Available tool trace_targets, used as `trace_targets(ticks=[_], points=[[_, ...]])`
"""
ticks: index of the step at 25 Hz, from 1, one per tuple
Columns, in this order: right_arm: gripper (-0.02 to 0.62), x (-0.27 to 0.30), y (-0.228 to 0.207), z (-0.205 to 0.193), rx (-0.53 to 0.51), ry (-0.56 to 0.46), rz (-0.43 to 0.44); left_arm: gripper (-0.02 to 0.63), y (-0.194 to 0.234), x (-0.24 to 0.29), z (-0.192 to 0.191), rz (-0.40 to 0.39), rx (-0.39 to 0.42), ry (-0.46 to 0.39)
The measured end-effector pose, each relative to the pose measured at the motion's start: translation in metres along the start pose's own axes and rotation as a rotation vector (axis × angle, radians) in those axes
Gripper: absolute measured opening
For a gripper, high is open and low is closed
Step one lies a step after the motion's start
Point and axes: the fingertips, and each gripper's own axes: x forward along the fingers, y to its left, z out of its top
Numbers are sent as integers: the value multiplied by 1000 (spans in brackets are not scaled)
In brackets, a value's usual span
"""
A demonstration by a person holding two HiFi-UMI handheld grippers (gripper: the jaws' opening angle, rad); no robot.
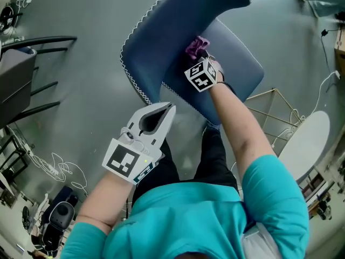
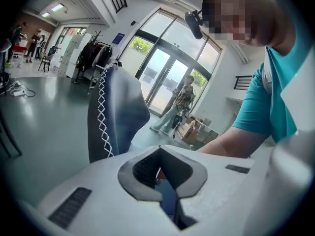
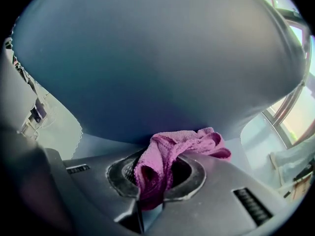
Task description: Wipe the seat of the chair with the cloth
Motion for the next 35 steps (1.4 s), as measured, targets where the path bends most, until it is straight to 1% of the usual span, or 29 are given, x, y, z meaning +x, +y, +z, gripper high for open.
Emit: trace_targets(ticks=[15, 20, 27, 35], points=[[51, -15, 3, -30, -52, 25, 24, 3, -11, 23, 5, 4, 35, 31], [51, -22, 2, -46, -85, 34, 25, 3, -23, 31, 1, -13, 42, 40], [51, -34, -1, -70, -69, 43, 22, 3, -33, 41, 1, -24, 54, 46], [51, -54, -5, -95, -69, 59, 22, 3, -56, 53, 2, -42, 66, 52]])
